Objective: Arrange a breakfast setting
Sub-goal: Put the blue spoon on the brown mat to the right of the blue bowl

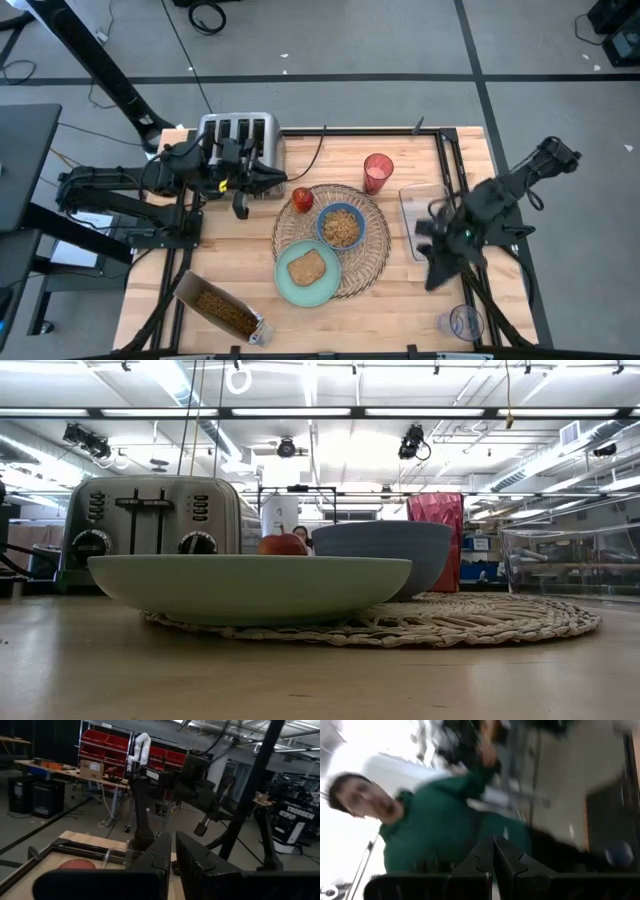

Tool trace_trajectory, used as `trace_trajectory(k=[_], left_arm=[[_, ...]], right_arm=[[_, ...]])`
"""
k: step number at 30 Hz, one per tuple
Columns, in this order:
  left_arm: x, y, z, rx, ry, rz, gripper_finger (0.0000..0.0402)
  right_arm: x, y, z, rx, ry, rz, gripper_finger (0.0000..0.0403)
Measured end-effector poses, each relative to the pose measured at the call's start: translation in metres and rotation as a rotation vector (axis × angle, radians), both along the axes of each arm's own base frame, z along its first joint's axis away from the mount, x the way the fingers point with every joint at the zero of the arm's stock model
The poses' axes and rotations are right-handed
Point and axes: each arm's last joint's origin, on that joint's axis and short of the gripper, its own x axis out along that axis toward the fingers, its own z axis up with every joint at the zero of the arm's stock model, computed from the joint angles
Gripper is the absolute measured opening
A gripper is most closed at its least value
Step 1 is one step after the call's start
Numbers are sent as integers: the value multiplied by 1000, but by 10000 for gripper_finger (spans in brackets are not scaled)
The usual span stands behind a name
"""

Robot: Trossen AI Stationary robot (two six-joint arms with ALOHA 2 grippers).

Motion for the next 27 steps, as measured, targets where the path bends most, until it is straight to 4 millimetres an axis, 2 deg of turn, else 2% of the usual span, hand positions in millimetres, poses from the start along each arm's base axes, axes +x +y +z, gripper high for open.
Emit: trace_trajectory(k=[6,11,14,17,21,24,27], left_arm=[[2,-16,-5,18,44,-7,34],[1,-24,-9,26,89,-14,34],[1,-28,-10,29,100,-30,34],[1,-30,-11,31,110,-42,34],[0,-32,-13,53,121,-47,34],[0,-32,-13,53,128,-47,34],[0,-32,-14,53,140,-47,34]], right_arm=[[-9,38,10,-97,270,171,10],[-20,62,25,-172,406,247,10],[-32,76,27,-230,443,254,10],[-40,85,24,-254,447,273,10],[-39,96,18,-285,453,266,16],[-36,103,5,-398,426,282,24],[-36,110,-10,-511,425,386,36]])
